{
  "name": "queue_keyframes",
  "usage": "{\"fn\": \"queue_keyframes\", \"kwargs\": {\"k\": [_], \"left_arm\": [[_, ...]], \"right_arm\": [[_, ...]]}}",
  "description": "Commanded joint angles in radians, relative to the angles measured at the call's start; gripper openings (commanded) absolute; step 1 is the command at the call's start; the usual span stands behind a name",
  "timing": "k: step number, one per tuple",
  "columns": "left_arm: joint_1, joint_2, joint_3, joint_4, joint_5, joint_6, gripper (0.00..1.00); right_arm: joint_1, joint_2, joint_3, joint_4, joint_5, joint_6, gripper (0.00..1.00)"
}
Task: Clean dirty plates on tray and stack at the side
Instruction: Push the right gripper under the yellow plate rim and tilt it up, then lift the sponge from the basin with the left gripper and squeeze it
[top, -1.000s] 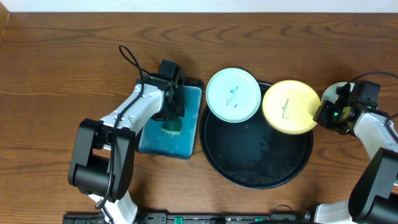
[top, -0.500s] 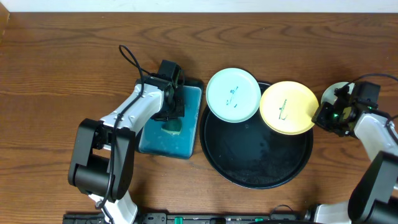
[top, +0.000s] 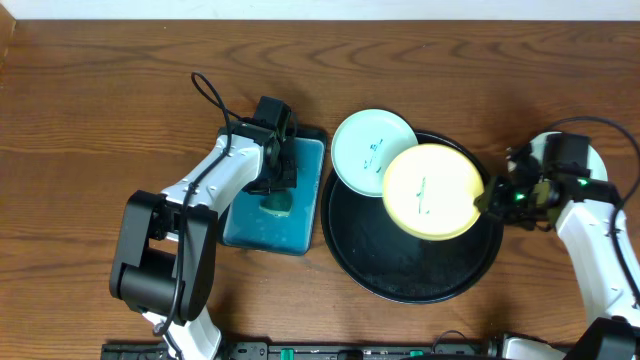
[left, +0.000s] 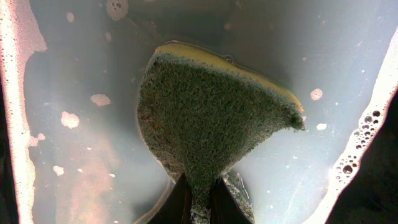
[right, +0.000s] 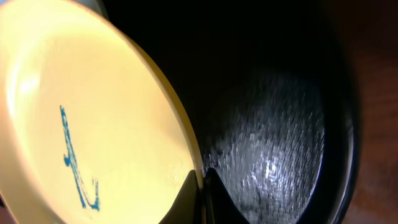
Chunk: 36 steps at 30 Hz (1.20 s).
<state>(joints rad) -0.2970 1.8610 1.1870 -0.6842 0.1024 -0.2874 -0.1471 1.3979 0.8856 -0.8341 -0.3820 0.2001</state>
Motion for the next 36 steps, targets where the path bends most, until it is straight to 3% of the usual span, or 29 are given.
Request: {"fn": "queue_keyframes", "kwargs": {"k": [1,12,27,32,36], "left_arm": [[0.006,-0.007,-0.005,-0.015,-0.005,-0.002,0.07],[0.006,-0.171,-0.005,-0.015,-0.005,-0.001,0.07],[0.037,-0.294,-0.005,0.008,0.001,-0.013,0.07],[0.103,-0.296,-0.005,0.008,0.139,-0.011,0.07],[0.184,-0.296,-0.005,0.012,0.342,0.099,0.07]], "right_arm": [[0.073,0.001,-0.005,-0.021,0.063,-0.003,0.01],[0.244,0.003,-0.041,-0.009,0.195,0.037,0.01],[0.269,0.005,-0.156,0.126,0.193,0.077,0.01],[0.269,0.005,-0.156,0.136,0.193,0.077,0.01],[0.269,0.005,-0.156,0.138,0.193,0.077,0.01]]}}
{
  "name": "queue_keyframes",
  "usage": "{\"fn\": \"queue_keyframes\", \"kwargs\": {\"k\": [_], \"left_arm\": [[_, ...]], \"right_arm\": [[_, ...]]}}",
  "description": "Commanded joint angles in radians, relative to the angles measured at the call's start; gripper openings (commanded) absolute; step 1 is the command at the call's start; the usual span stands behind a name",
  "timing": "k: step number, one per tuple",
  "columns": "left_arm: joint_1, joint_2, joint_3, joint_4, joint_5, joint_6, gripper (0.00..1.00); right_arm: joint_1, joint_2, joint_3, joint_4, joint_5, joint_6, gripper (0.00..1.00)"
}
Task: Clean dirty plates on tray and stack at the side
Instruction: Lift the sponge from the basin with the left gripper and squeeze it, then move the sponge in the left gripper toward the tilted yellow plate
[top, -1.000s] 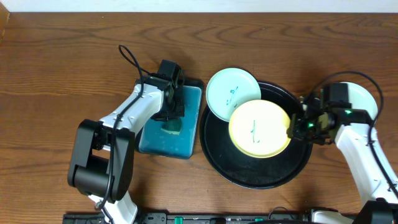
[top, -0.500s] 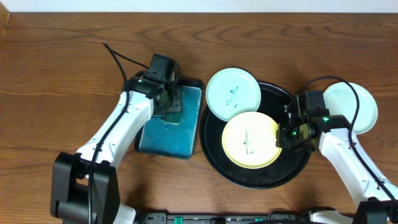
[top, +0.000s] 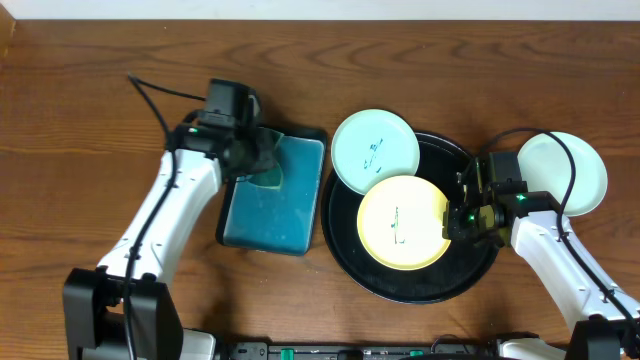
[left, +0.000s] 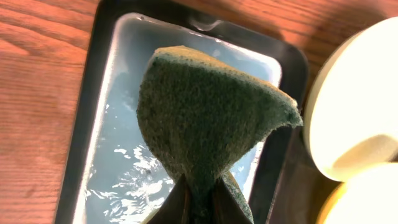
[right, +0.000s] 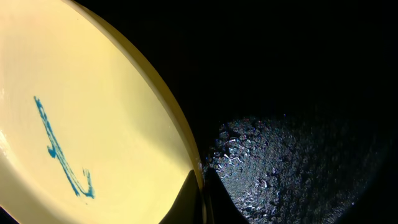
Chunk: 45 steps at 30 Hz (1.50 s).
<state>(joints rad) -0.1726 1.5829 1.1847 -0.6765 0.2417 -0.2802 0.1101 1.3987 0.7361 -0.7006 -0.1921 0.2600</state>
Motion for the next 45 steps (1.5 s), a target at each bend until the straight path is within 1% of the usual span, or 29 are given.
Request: {"fn": "queue_keyframes", "kwargs": {"k": [1,4,11,14,17,20,24,38,45], "left_arm": [[0.079,-0.018,-0.003,0.004,0.273,0.14,0.07],[0.127,-0.018,-0.003,-0.004,0.425,0.241,0.07],[0.235,-0.018,-0.003,-0.051,0.633,0.42,0.07],[0.277,-0.018,-0.003,-0.072,0.719,0.484,0.07],[0.312,-0.018,-0.003,-0.086,0.777,0.509,0.07],[0.337,-0.018,-0.003,-0.091,0.805,0.516,0.07],[0.352,-0.018,-0.003,-0.1,0.806,0.517,0.07],[0.353,-0.018,-0.003,-0.108,0.806,0.523,0.07],[0.353,-0.018,-0.003,-0.116,0.806,0.523,0.08]], "right_arm": [[0.012,0.004,-0.006,0.004,0.003,0.017,0.01],[0.012,0.004,-0.006,0.005,0.003,0.017,0.01],[0.012,0.004,-0.006,0.005,0.003,0.017,0.01],[0.016,0.004,-0.006,0.005,0.003,0.017,0.01],[0.016,0.004,-0.006,0.005,0.004,0.017,0.01],[0.016,0.004,-0.006,0.005,0.003,0.017,0.01],[0.016,0.004,-0.006,0.001,0.001,0.017,0.01],[0.017,0.004,-0.006,-0.023,0.001,0.017,0.01],[0.017,0.004,-0.006,-0.103,0.001,0.017,0.01]]}}
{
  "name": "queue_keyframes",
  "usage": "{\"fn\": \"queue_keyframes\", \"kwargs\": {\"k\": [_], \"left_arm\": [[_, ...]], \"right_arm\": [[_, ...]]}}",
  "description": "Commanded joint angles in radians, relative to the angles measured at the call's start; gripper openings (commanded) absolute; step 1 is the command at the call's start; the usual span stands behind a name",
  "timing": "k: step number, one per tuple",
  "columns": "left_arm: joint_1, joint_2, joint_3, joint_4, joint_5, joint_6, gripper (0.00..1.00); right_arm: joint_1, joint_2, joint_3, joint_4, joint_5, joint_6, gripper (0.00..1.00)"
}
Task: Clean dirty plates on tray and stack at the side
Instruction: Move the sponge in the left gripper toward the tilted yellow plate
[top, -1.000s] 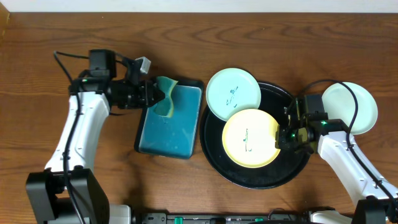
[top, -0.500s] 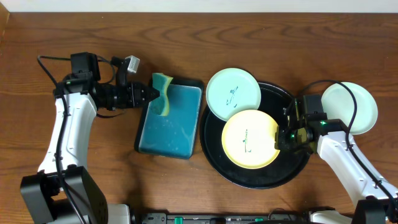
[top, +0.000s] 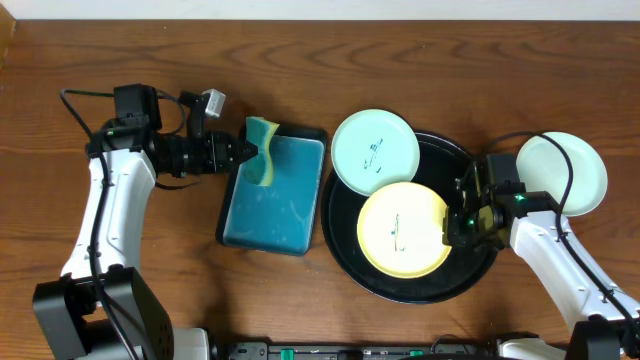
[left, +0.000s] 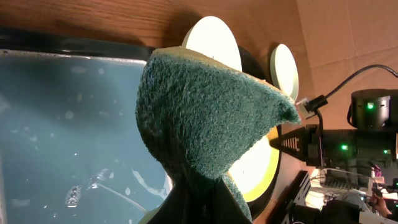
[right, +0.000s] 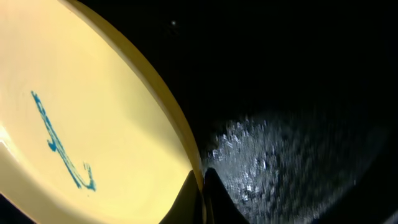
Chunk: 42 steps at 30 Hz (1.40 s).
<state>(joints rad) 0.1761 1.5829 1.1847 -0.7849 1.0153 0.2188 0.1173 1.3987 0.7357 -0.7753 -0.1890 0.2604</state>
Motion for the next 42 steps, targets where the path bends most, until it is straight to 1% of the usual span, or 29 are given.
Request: {"fn": "queue_keyframes", "kwargs": {"k": [1,6,24,27,28,30,34,36,40,42], "left_arm": [[0.004,-0.018,-0.003,-0.009,0.032,0.024,0.07],[0.004,-0.018,-0.003,-0.011,0.032,0.024,0.08],[0.004,-0.018,-0.003,-0.011,0.032,0.023,0.07],[-0.01,-0.018,-0.003,-0.007,0.017,-0.019,0.08],[-0.019,-0.018,-0.003,-0.007,-0.022,-0.039,0.07],[-0.047,-0.018,-0.003,-0.006,-0.166,-0.116,0.07],[-0.152,-0.017,-0.003,-0.004,-0.538,-0.22,0.07],[-0.226,-0.016,-0.003,0.004,-0.732,-0.29,0.07],[-0.335,-0.013,-0.003,0.013,-1.018,-0.418,0.07],[-0.378,-0.013,-0.003,0.015,-1.112,-0.465,0.08]], "right_arm": [[0.01,0.004,-0.006,-0.042,-0.002,0.017,0.01],[0.01,0.004,-0.006,-0.071,-0.002,0.017,0.01],[0.01,0.004,-0.006,-0.07,-0.002,0.024,0.01],[0.01,0.004,-0.006,-0.068,-0.002,0.024,0.01],[0.01,0.004,-0.006,-0.066,-0.002,0.024,0.01],[0.01,0.004,-0.006,-0.056,-0.002,0.024,0.01],[0.01,0.004,-0.006,-0.046,-0.002,0.046,0.01],[0.01,0.004,-0.006,-0.047,-0.002,0.05,0.01],[0.01,0.004,-0.006,-0.047,-0.002,0.05,0.01],[0.01,0.004,-0.006,-0.047,-0.002,0.05,0.01]]}}
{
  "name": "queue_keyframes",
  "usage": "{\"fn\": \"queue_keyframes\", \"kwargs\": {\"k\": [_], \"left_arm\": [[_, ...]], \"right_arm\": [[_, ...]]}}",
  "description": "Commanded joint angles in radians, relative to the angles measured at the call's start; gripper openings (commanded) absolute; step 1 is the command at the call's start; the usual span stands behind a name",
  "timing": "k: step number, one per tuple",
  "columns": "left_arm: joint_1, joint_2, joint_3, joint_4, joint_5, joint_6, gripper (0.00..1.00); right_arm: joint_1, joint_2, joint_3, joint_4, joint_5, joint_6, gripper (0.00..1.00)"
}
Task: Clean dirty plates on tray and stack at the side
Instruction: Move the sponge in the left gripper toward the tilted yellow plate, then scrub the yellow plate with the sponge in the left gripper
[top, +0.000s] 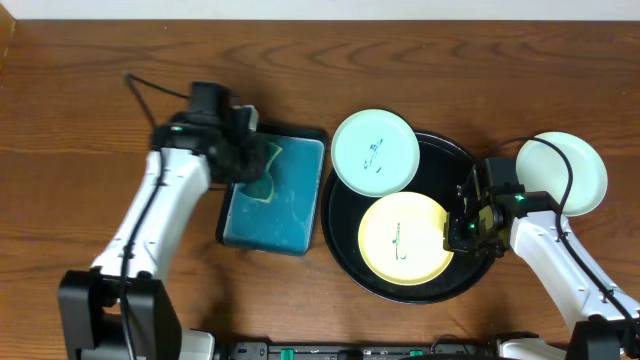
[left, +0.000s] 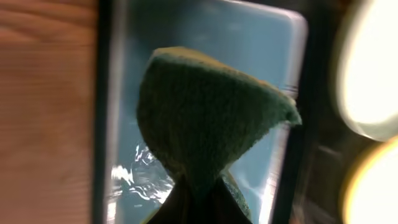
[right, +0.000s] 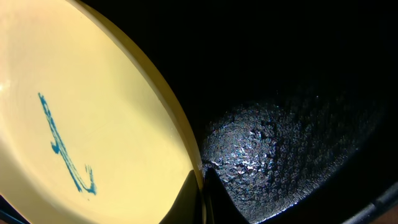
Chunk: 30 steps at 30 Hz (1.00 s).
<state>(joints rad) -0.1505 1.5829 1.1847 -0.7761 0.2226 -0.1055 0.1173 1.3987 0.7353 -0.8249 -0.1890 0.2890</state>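
Note:
The yellow plate (top: 405, 239) with a blue scribble lies in the round black tray (top: 345, 260); my right gripper (top: 463, 229) is shut on its right rim, seen close in the right wrist view (right: 200, 180). A pale green plate (top: 375, 151), also marked, rests on the tray's upper left rim. My left gripper (top: 245, 160) is shut on a green and yellow sponge (left: 208, 121), holding it over the basin of bluish water (top: 295, 225). A clean pale plate (top: 568, 170) lies on the table to the right.
The basin (left: 106, 93) stands left of the tray, its dark rim close to the tray's edge. Cables trail behind both arms. Bare wood table (top: 70, 120) lies to the far left and along the back.
My left arm has swung back in, and the sponge, held out sideways over the basin's upper left corner before, now hangs over the basin. The yellow plate lies slightly lower in the tray.
First the sponge was in the basin water and the yellow plate was held tilted over the tray's right. Then the sponge was out of the water and the plate low in the tray. Later the left arm stretched left with the sponge held sideways; now it is back above the basin.

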Motion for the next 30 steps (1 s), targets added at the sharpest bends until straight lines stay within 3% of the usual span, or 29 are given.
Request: {"fn": "queue_keyframes", "kwargs": {"k": [1,13,21,30], "left_arm": [[-0.072,-0.013,-0.003,0.008,-0.342,-0.153,0.07],[-0.179,-0.013,-0.003,0.025,-0.323,-0.159,0.08],[-0.29,-0.013,-0.003,0.06,-0.028,-0.163,0.07],[-0.517,-0.008,-0.003,0.161,0.028,-0.224,0.07]], "right_arm": [[0.01,0.004,-0.005,0.002,-0.002,0.021,0.01],[0.01,0.005,-0.01,-0.002,-0.002,0.022,0.01],[0.01,0.008,-0.102,0.07,-0.002,0.041,0.01],[0.01,0.008,-0.13,0.111,-0.002,0.055,0.01]]}}
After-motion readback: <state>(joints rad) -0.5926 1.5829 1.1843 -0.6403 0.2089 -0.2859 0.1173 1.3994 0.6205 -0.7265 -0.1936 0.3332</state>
